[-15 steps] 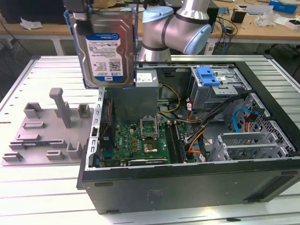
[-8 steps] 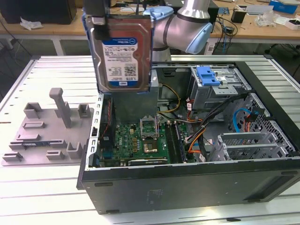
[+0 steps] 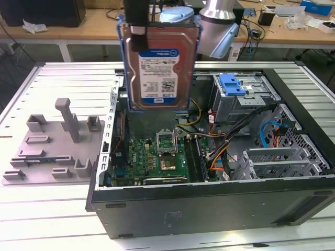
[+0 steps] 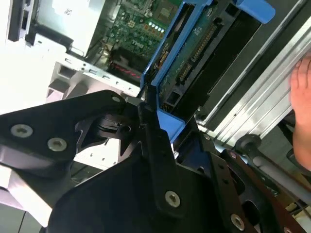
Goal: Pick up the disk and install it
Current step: 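Pick up the disk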
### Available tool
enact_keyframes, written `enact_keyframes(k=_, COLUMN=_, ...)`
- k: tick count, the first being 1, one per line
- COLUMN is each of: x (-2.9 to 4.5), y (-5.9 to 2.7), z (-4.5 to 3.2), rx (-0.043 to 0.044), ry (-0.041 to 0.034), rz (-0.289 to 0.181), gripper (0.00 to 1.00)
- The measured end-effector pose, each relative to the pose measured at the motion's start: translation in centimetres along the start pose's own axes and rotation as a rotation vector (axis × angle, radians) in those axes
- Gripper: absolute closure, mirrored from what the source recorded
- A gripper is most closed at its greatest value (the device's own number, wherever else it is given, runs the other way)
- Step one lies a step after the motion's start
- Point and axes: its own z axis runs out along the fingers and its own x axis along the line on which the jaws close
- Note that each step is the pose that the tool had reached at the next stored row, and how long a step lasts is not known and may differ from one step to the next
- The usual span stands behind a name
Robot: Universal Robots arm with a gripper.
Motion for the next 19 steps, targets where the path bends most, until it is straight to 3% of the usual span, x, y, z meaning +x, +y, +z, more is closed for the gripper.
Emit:
enact_keyframes(k=9, x=2.23, y=-3.81, z=0.07, rx=0.0001, ry=-0.0001, rz=0.0, gripper=0.64)
enact_keyframes(k=19, x=5.03, y=-8.73, z=0.15, rx=0.0001, ry=-0.0001, rz=0.0, gripper=0.64)
